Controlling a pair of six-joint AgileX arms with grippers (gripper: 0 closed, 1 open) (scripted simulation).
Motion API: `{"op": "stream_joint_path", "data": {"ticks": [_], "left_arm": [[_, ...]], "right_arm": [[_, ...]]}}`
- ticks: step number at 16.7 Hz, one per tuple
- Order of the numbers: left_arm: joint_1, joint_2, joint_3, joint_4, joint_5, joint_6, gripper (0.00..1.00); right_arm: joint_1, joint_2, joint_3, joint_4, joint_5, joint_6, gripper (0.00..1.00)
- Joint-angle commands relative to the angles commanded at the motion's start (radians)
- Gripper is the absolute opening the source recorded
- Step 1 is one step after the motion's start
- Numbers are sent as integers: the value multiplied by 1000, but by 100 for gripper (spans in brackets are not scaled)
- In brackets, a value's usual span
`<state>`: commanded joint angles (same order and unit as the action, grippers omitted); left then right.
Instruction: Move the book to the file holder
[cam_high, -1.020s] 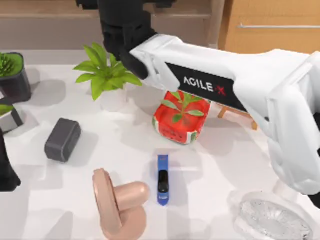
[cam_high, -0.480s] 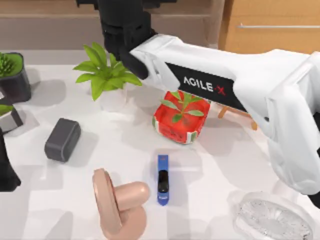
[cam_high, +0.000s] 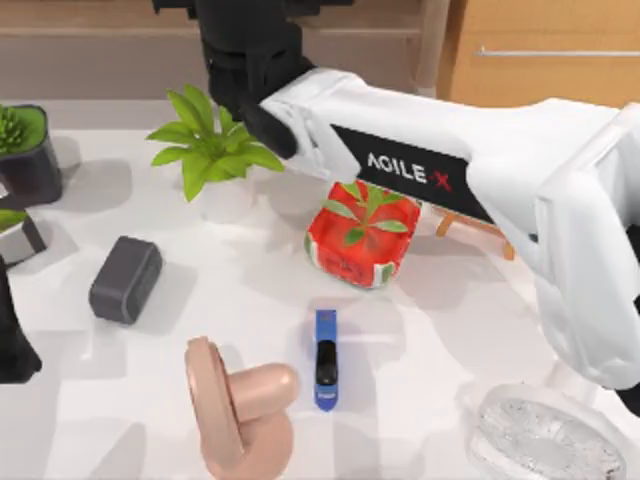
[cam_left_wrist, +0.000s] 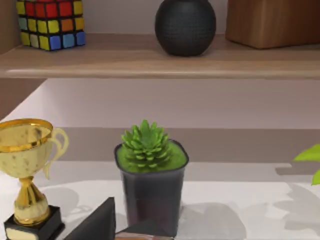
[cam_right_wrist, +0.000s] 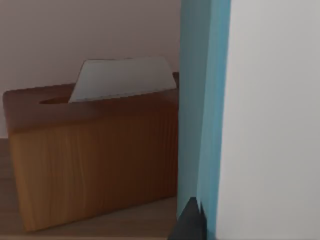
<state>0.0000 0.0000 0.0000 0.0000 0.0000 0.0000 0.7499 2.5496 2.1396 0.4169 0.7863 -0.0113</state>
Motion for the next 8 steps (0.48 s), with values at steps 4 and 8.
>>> {"op": "stream_joint_path", "data": {"ticks": [4, 8], "left_arm": [[0, 0, 0, 0, 0, 0, 100], [0, 0, 0, 0, 0, 0, 100]], "right_arm": [[4, -5, 9, -12, -1, 1, 0], [4, -12, 34, -45, -1, 2, 0]]}}
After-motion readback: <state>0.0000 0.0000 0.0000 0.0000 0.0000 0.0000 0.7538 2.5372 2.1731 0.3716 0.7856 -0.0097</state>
